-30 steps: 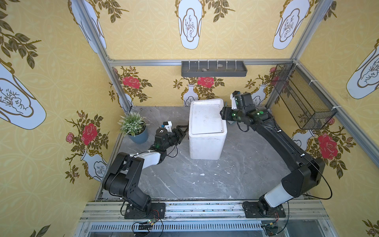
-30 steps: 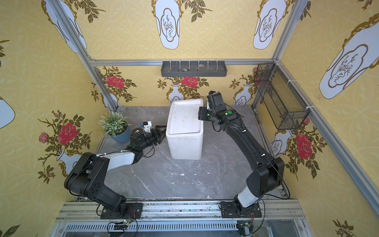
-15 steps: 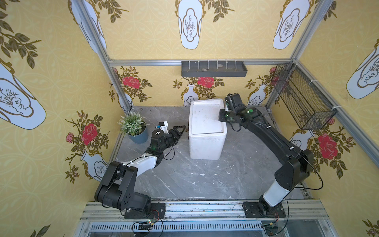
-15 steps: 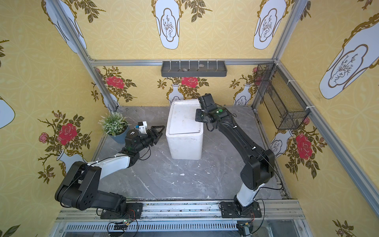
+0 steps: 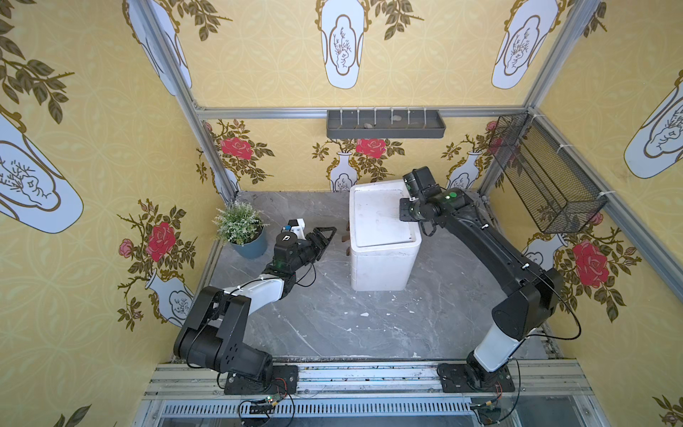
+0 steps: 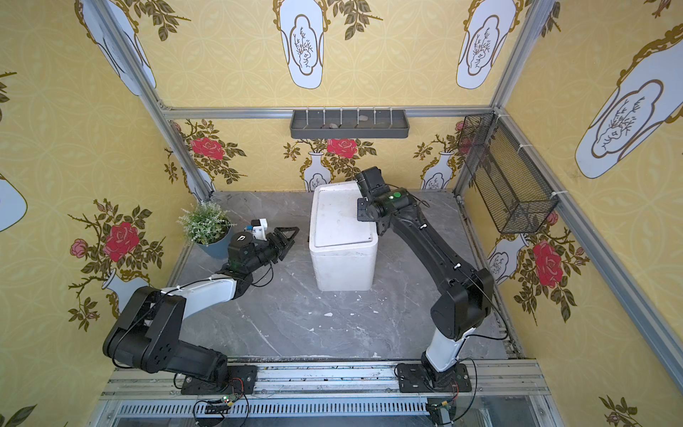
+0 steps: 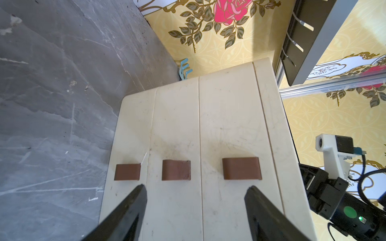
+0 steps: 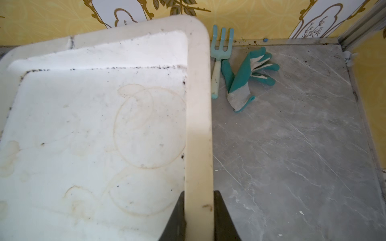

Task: Take the microphone out of the drawer
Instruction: Move the storage box to the center of the board.

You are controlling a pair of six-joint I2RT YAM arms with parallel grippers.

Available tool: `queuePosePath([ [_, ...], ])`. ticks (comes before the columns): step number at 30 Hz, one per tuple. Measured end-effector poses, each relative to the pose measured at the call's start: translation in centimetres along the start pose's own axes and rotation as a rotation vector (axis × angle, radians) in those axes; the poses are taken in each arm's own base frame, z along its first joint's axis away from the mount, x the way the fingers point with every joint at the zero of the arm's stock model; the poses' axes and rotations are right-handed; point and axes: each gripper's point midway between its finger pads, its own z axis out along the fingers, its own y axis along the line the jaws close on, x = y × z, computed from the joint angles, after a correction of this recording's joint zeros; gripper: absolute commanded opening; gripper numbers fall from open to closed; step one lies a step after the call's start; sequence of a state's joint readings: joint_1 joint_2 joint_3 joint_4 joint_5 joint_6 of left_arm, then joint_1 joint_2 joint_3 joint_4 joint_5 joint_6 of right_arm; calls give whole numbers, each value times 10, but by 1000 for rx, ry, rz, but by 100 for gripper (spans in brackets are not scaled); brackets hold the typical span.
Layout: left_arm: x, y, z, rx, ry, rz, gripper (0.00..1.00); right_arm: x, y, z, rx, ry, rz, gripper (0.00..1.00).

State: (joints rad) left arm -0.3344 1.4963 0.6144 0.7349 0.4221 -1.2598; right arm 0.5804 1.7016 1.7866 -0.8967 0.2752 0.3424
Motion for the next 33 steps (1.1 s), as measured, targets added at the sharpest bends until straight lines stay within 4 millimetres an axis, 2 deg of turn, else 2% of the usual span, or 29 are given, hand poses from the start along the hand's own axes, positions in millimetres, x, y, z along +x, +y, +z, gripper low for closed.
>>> queuePosePath([
  [5,3,-8,9,57,14,-12,74,1,-14,-13,24,6,-25,6],
  [10,17,-11,31,155,63,-70,59,7,-38,-12,36,28,-19,6],
  [13,28,-15,44,203,103,-110,61,11,-47,-8,22,33,5,6],
  [18,57,-40,52,297,183,-102,62,7,-65,-4,-15,11,41,6],
  [21,61,-38,55,296,192,-125,61,4,-76,-2,-22,-9,68,6],
  [29,65,-42,59,309,203,-142,61,0,-73,1,-65,-29,31,6],
  [33,59,-54,66,340,199,-150,61,1,-70,2,-73,-30,18,5],
])
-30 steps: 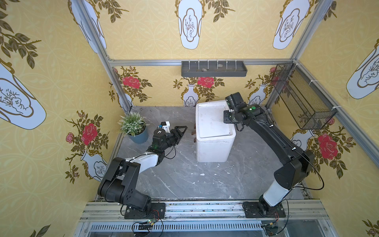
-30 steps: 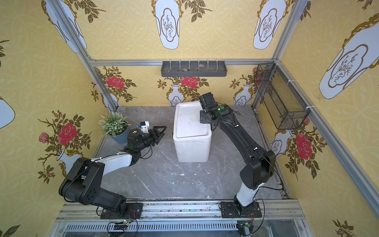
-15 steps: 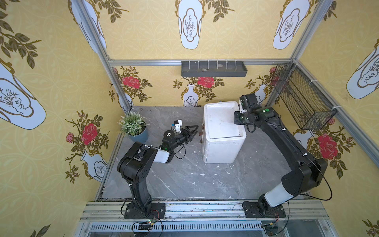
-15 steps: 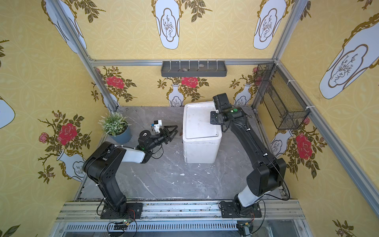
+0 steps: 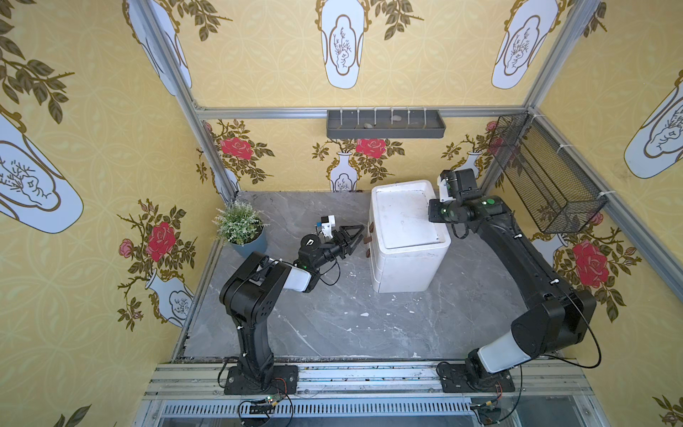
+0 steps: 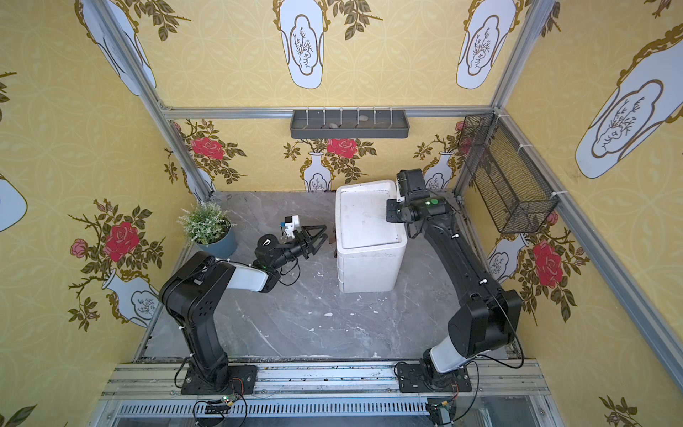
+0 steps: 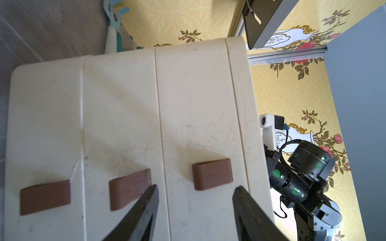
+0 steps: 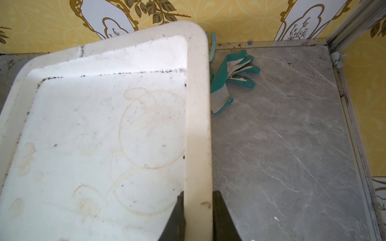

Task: Take the microphone out of the drawer
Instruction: Move the storage box to the center of the board, then open the drawer in the storage box.

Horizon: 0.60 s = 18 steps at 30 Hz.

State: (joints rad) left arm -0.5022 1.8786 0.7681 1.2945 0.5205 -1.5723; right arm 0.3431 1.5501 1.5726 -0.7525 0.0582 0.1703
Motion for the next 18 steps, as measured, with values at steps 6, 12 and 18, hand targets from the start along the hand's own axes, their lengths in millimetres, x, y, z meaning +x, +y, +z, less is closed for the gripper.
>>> queuePosePath([
  [6,-3,-5,6,20,1,0,61,0,1,2,1,-7,-9,5],
  [12,5,2,10,11,17,-25,60,-2,1,3,-1,-18,-14,5],
  [18,7,-7,17,44,27,-30,59,-3,2,3,-4,-25,-15,5],
])
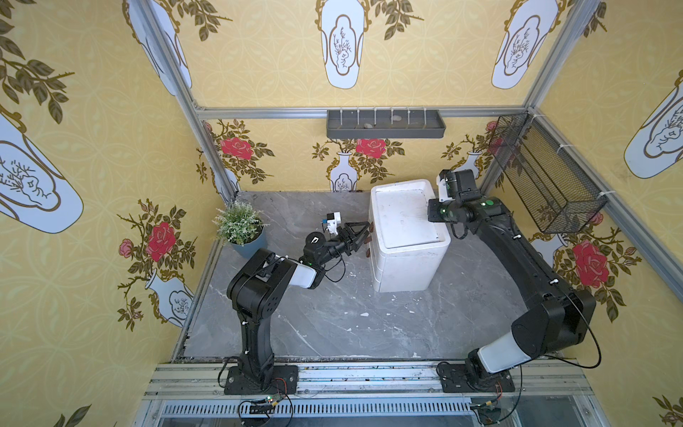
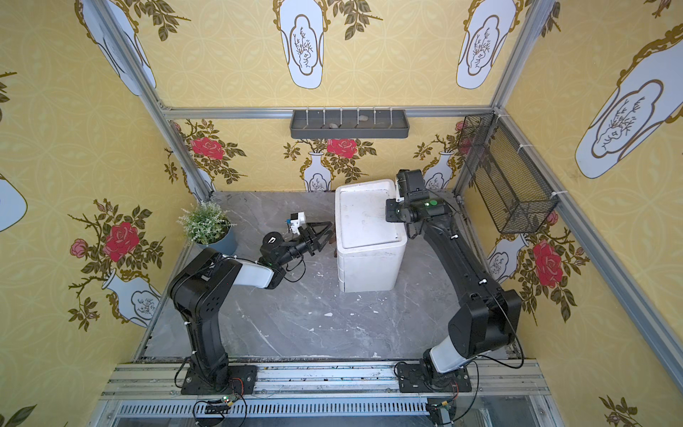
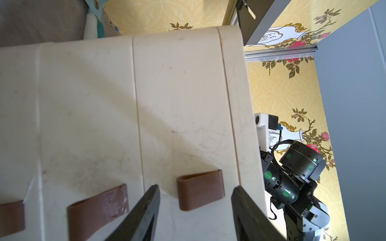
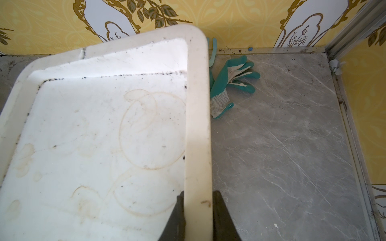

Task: Take the microphone out of the drawer
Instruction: Open the drawer in the storage box.

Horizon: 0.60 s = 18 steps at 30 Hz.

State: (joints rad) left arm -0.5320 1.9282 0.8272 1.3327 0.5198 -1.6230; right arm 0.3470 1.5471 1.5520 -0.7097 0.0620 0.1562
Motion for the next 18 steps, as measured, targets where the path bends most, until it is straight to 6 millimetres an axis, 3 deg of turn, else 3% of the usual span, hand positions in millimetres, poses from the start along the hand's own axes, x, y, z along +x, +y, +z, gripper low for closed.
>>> queuePosePath([
  [13,6,-1,7,14,2,-9,57,0,0,1,0,-2,1,5],
  [18,4,-4,8,21,-4,-7,48,0,0,1,0,-2,0,4],
])
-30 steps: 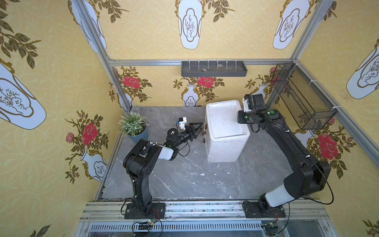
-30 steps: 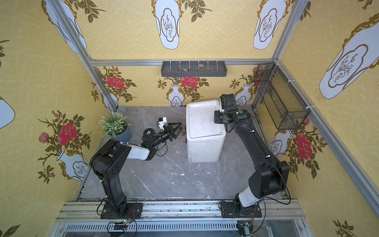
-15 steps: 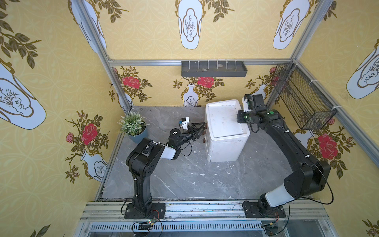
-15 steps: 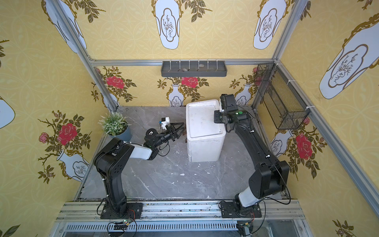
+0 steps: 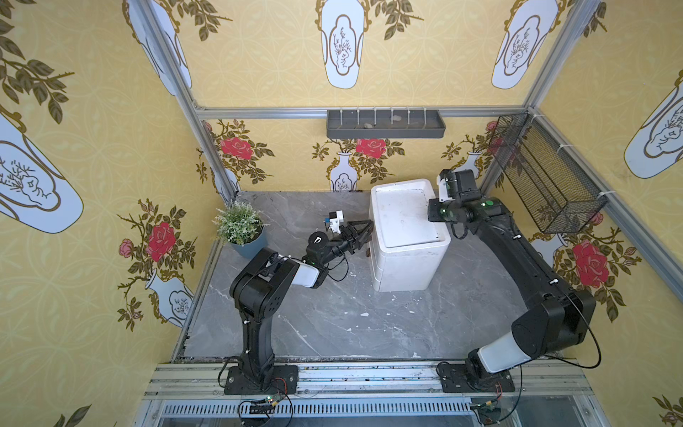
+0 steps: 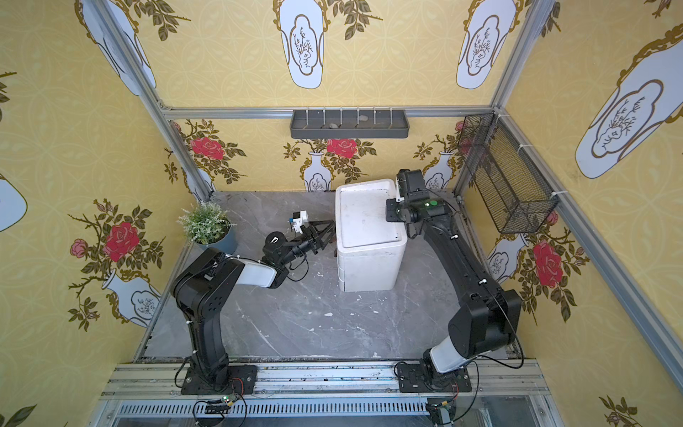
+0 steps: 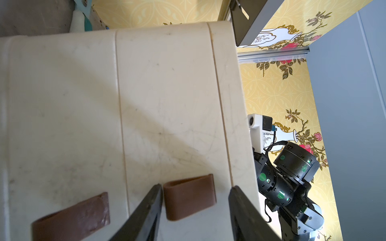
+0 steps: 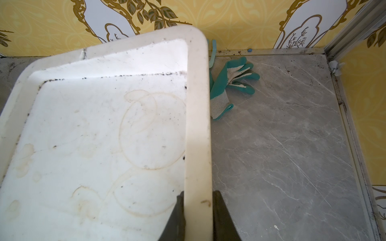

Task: Take the microphone out of the drawer
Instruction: Open the drawer in the storage box.

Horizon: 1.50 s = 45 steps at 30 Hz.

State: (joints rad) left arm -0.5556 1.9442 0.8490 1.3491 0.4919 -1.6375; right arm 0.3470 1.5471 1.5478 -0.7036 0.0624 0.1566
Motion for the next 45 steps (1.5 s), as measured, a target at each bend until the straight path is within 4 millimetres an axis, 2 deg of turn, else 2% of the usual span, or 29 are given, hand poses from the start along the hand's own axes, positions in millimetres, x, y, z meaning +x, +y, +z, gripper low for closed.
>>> queuePosePath([
  [8,0,1,0,-4,-1,-8,32,0,0,0,0,0,0,4],
  [18,-1,0,0,-1,-5,-6,0,0,0,0,1,0,0,3],
  [26,-6,1,-9,-7,-19,-10,0,-2,0,0,2,1,0,0],
  [35,-26,-2,-45,-22,-84,10,0,-4,1,0,8,26,-5,0],
  [45,-44,-3,-75,-36,-139,24,0,-3,1,-1,15,37,-7,0],
])
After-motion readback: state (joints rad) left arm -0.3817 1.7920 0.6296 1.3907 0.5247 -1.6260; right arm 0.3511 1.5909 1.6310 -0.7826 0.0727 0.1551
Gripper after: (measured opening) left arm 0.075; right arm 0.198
